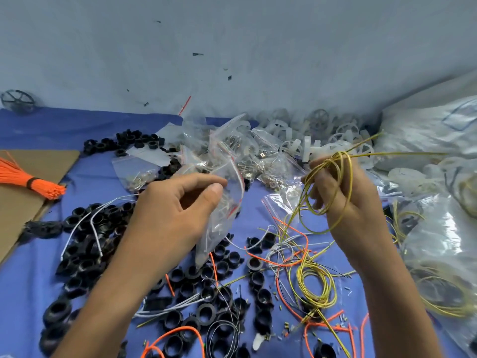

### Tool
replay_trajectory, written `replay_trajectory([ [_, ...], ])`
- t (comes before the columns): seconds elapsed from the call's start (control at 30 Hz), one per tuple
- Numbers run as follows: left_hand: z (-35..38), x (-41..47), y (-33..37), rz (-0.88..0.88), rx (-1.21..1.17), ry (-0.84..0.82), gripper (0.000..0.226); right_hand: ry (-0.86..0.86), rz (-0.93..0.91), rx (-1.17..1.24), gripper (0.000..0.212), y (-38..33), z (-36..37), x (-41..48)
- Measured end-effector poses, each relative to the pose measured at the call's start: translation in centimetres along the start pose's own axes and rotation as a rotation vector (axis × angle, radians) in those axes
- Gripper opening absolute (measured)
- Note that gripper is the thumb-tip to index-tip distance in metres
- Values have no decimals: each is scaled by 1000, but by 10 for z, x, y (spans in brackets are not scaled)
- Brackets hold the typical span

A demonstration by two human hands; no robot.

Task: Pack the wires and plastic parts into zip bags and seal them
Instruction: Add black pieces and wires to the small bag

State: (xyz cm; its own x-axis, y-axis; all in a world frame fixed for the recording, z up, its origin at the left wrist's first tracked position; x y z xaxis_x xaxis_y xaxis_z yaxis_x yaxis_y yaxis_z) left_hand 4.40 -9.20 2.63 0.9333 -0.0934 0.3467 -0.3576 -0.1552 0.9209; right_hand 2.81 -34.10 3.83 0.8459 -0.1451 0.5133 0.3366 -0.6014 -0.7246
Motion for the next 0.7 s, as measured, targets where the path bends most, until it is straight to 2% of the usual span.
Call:
replay_trajectory([
  [0.17,6,-4,3,-32,28,-81,17,-62,210,603,11,-8,7,1],
  [0.23,13,-6,6,-19,34,-134,22,-98,244,729,13,-14,16,-1],
  [0.3,21,-10,10,-8,54,-215,28,-153,235,666,14,-20,26,-6],
  [0.4,27,-14,15,26,93,-255,39,-183,149,284,10,-22,41,-15],
  [0.47,26,-14,14,45,160,-258,42,-191,172,122,11,-17,48,-17],
  [0.6,25,-13,14,66,243,-309,47,-465,192,234,6,-17,60,-21],
  [0.7,25,-14,19,77,235,-306,43,-426,92,-66,15,-15,64,-25],
])
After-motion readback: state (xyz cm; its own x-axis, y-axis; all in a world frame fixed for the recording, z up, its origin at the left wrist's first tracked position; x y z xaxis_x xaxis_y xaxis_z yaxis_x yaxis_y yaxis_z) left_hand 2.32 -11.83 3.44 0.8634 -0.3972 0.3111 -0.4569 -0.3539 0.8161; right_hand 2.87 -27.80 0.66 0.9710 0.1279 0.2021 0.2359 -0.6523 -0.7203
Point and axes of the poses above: each hand's wrist, its own x-axis towards the middle knuckle, its own z-axis out of the palm, y = z × x, the point moved 3 cm from there along x, towards the middle knuckle, and after that the axes turned 13 degrees about -x, right-handed, at the moved point
